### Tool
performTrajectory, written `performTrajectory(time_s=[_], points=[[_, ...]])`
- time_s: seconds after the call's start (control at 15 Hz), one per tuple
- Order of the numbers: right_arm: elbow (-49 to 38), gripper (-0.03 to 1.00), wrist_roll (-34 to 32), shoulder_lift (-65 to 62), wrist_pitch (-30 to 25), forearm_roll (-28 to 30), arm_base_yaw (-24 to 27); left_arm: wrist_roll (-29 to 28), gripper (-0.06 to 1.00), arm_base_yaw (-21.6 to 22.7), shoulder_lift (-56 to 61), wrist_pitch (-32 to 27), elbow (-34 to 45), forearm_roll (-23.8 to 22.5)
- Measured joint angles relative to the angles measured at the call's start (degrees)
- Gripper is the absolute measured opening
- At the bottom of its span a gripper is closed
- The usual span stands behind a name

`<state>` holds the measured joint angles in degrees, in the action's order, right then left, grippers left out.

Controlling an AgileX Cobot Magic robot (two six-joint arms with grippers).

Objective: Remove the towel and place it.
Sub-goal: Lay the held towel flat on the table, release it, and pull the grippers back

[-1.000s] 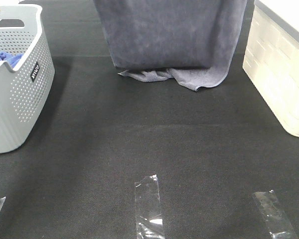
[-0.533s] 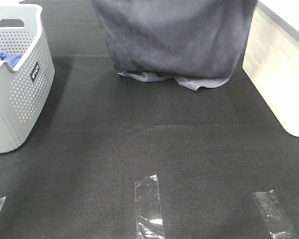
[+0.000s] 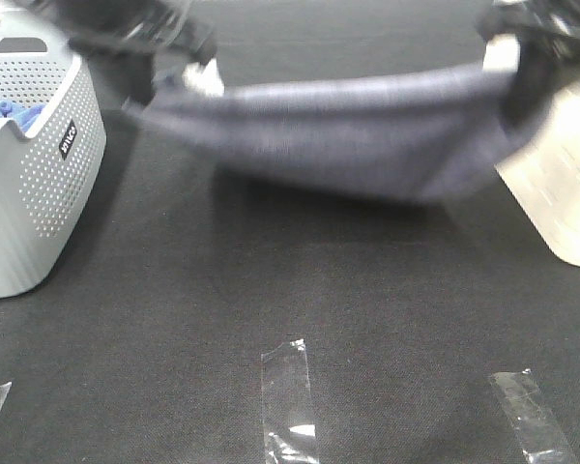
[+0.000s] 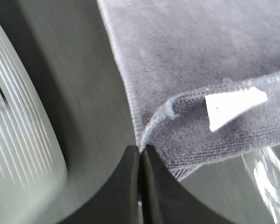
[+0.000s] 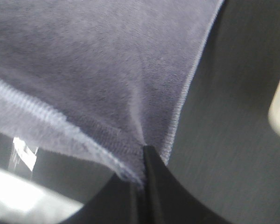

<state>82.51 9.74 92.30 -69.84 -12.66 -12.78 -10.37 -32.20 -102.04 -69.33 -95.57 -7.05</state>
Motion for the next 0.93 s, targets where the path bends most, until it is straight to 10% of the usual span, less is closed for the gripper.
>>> performTrajectory(time_s=[0.4, 0.93], points=[[-22.3, 0.00, 0.0, -15.9, 0.1, -3.7, -0.1, -10.6, 0.00, -7.3, 19.0, 0.5, 23.7, 4.8], [-42.4, 0.00, -2.9, -38.7, -0.1, -5.2, -0.1, -30.3, 0.00, -28.1, 26.8, 2.9, 42.6, 9.5]])
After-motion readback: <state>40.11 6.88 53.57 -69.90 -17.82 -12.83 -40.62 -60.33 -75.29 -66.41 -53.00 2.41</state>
